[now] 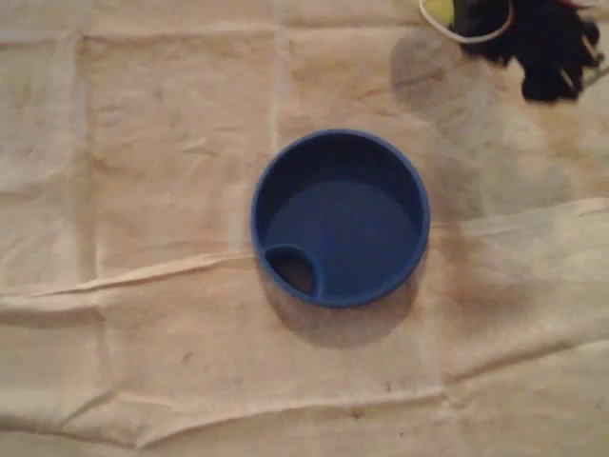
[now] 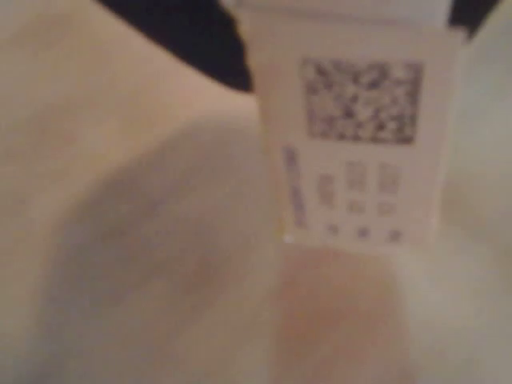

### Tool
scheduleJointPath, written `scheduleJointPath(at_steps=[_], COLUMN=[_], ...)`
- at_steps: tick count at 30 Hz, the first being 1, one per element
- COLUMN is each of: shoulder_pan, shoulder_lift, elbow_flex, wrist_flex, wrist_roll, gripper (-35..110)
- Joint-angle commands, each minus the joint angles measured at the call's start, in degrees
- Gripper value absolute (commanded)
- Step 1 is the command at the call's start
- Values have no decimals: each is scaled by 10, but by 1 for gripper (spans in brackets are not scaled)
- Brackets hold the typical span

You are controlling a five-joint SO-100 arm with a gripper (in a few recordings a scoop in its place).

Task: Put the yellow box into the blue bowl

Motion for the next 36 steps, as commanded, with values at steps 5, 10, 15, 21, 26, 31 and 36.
scheduleJointPath(at_steps=[5, 10, 15, 21, 26, 31, 36], shoulder_pan=[1, 2, 3, 57, 109, 132, 149], shoulder_lift=[50, 40, 29, -61, -153, -225, -295], elbow_flex=[-81, -207, -315, -399, -478, -586, -700], wrist_flex=[38, 41, 40, 40, 39, 34, 34], wrist_roll=[-4, -4, -4, -4, -9, -47, -75], gripper=[0, 0, 0, 0, 0, 0, 0])
